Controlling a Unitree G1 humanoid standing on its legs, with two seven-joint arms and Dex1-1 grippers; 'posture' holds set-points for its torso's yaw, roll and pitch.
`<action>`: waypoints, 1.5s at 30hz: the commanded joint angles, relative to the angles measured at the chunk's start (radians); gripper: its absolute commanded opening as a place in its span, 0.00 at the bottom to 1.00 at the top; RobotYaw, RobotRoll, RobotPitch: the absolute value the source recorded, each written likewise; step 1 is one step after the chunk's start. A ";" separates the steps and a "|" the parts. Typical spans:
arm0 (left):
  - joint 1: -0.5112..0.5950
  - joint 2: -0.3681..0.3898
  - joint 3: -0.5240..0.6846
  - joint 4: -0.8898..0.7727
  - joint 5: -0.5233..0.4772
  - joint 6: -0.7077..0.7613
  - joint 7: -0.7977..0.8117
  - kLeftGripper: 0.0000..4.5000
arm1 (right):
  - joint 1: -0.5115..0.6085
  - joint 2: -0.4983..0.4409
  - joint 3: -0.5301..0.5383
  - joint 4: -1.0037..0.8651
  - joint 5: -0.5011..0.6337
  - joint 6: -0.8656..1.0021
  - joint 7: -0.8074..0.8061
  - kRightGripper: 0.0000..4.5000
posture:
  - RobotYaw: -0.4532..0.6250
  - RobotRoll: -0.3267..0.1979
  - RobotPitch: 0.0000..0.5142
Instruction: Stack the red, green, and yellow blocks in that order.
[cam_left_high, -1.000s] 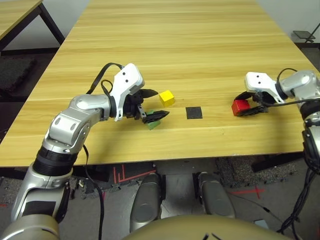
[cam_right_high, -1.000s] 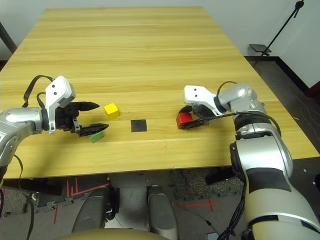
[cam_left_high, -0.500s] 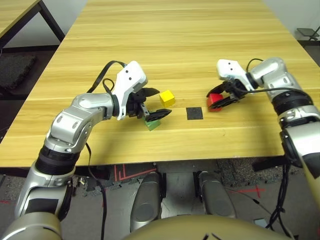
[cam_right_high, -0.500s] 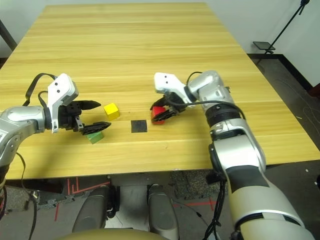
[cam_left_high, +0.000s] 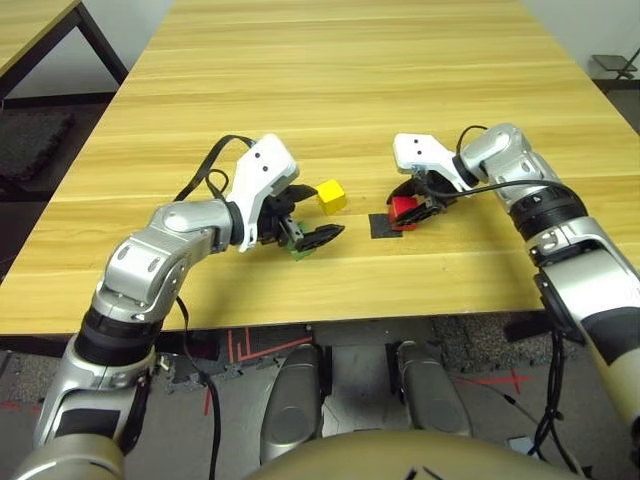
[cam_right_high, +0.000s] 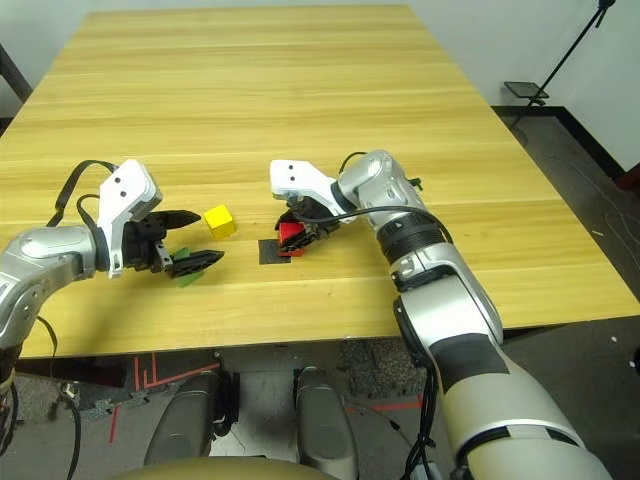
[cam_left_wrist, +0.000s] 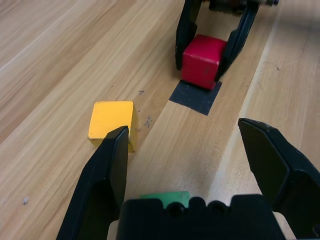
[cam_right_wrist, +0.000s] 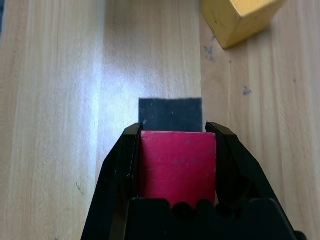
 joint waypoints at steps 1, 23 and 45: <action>0.013 -0.002 0.011 -0.021 -0.006 0.015 0.014 1.00 | -0.025 0.015 0.014 0.008 0.001 -0.014 -0.009 0.46 | 0.77 0.20 0.20; 0.028 0.073 -0.016 -0.083 0.010 0.138 0.043 1.00 | -0.029 0.010 -0.057 0.022 0.098 -0.057 0.016 0.99 | 0.75 0.26 0.19; 0.027 0.048 -0.114 0.086 0.093 0.085 0.040 0.78 | 0.183 -0.307 -0.309 -0.472 0.333 0.375 -0.161 1.00 | 0.58 0.38 0.16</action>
